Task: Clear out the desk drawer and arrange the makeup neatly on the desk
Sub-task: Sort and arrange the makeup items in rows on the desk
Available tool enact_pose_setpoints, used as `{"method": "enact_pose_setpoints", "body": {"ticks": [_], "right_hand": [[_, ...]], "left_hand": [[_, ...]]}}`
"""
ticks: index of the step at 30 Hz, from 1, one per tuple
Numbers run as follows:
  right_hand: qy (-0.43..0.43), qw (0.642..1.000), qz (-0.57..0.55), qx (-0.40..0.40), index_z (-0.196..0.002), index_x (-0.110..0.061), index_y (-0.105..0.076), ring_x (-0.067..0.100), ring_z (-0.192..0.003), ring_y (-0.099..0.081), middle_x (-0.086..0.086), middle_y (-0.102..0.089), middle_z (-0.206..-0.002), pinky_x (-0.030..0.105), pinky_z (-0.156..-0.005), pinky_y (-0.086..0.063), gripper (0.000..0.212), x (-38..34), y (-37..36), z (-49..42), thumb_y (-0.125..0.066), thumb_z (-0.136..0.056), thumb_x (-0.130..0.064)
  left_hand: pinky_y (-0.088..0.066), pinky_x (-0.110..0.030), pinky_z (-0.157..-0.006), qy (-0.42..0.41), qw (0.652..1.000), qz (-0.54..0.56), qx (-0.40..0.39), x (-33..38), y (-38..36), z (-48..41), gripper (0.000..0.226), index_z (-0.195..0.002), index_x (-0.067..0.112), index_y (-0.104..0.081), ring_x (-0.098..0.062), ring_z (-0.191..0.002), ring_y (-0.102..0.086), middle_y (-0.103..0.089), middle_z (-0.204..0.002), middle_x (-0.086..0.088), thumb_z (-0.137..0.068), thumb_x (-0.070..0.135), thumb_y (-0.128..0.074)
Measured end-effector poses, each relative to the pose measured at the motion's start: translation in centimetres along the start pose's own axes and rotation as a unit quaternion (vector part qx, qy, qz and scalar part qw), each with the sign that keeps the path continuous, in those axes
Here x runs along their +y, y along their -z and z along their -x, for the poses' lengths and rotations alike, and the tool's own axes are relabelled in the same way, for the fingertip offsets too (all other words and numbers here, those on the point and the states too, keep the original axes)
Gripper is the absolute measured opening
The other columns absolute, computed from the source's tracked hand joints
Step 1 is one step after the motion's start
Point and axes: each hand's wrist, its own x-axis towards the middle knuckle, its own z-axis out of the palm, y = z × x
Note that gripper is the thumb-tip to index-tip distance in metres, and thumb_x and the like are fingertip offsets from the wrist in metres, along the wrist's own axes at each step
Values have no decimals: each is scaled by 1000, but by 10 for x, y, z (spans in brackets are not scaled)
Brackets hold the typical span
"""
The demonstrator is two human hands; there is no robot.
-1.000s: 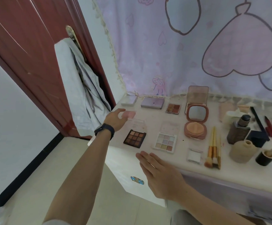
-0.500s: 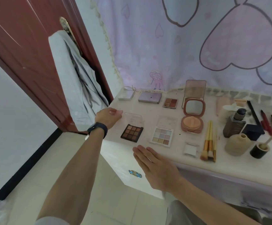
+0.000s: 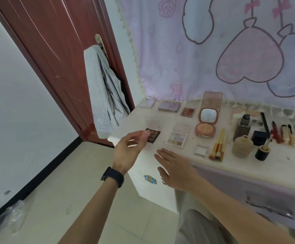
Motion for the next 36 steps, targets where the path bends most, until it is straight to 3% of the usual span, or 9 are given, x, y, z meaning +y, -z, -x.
{"method": "enact_pose_setpoints", "body": {"ticks": [3, 6, 8, 11, 15, 20, 24, 29, 36], "right_hand": [[-212, 948, -234, 39, -139, -29, -60, 6, -134, -49, -18, -55, -142, 25, -114, -34, 37, 1, 23, 44, -52, -104, -35], [-369, 753, -522, 157, -111, -27, -73, 17, -101, -73, -7, -77, -108, 24, -83, -58, 20, 13, 56, 101, -55, -103, -29], [-412, 665, -593, 192, -110, -20, -74, 24, -93, -75, 4, -78, -102, 26, -71, -59, 26, 28, 77, 139, -54, -101, -33], [-443, 627, -608, 204, -101, -24, -78, 23, -81, -75, 9, -77, -98, 28, -65, -57, 31, 42, 107, 185, -68, -80, -45], [-465, 643, -564, 229, -100, -22, -78, 27, -87, -73, 11, -77, -100, 39, -80, -56, 38, 50, 130, 235, -80, -67, -39], [-458, 487, -695, 263, -114, 0, -69, 17, -75, -71, 14, -74, -94, 23, -69, -60, 36, 53, 147, 266, -69, -80, -13], [-422, 386, -781, 252, -125, 7, -61, 15, -69, -67, 12, -67, -87, 21, -64, -59, 38, 45, 147, 279, -61, -90, -7], [-440, 406, -766, 233, -110, 2, -70, 15, -66, -69, 17, -69, -92, 22, -60, -59, 28, 44, 139, 285, -64, -87, -11], [-453, 573, -660, 175, -111, -4, -73, 20, -81, -70, 8, -72, -87, 31, -79, -60, 48, 53, 142, 293, -78, -73, -33]], "left_hand": [[-57, -25, -85, -21, 998, 24, -61, 15, -31, 36, 23, -100, 44, -72, -2, -99, -67, -72, -105, 21, -80, 56, -77], [-56, -25, -86, -65, 985, 18, -159, 25, -71, 70, 34, -110, 42, -68, -4, -101, -66, -71, -107, 19, -79, 49, -80], [-54, -24, -88, -108, 968, 3, -227, 31, -103, 91, 45, -119, 36, -64, -4, -104, -65, -69, -111, 18, -78, 38, -82], [-50, -18, -90, -169, 935, -23, -312, 41, -151, 117, 59, -130, 27, -59, -1, -106, -63, -68, -115, 16, -76, 31, -83], [-46, -13, -92, -233, 897, -49, -372, 55, -199, 142, 67, -136, 32, -50, 1, -109, -60, -65, -119, 17, -77, 38, -79], [-49, -27, -101, -195, 914, 13, -356, 61, -230, 169, 73, -138, 37, -50, 1, -120, -57, -62, -128, 22, -75, 63, -76], [-53, -35, -98, -177, 924, 57, -335, 60, -239, 186, 64, -130, 37, -59, -3, -115, -62, -66, -122, 23, -74, 65, -76], [-50, -22, -96, -203, 919, 35, -336, 60, -240, 188, 61, -130, 43, -58, 0, -112, -62, -65, -120, 27, -75, 64, -75], [-50, -26, -98, -253, 899, -30, -357, 52, -235, 182, 66, -135, 45, -55, -1, -115, -59, -62, -120, 22, -75, 64, -74]]}}
